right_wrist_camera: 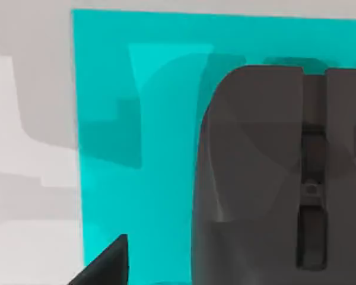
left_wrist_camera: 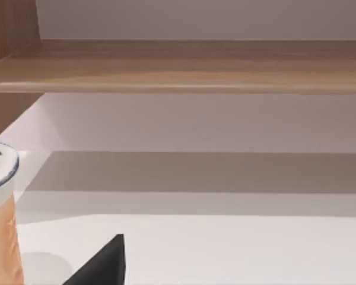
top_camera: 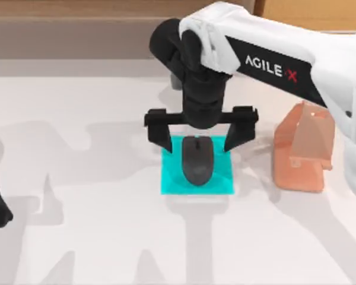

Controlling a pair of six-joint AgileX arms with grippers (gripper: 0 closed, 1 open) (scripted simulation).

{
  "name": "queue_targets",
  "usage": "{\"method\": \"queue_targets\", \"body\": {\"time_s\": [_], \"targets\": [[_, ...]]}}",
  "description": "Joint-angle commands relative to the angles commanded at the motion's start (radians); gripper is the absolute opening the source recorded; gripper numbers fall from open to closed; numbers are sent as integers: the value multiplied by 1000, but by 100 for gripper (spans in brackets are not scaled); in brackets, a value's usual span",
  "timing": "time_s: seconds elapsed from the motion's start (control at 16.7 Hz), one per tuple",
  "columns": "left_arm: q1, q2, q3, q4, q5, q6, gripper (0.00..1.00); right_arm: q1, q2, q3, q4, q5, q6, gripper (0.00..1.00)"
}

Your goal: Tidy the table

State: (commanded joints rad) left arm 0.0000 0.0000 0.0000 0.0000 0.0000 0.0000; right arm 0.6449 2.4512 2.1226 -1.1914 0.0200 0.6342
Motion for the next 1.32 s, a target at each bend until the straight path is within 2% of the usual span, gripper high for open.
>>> {"method": "queue_targets", "body": {"time_s": [0.18,0.42,0.6,0.78,1.08,1.32], "targets": [[0,0,0,0,0,0,100,-38,-41,8,20,16,-124,100],[0,0,0,0,0,0,100,-146,-85,-9,29,37,-371,100],[0,0,0,0,0,0,100,-297,-104,-34,15,42,-554,100],[0,0,0,0,0,0,100,-502,-113,-56,-4,36,-688,100],[0,0,0,0,0,0,100,-859,-109,-62,-38,4,-794,100],[0,0,0,0,0,0,100,-1035,-97,-59,-64,-24,-813,100]]}}
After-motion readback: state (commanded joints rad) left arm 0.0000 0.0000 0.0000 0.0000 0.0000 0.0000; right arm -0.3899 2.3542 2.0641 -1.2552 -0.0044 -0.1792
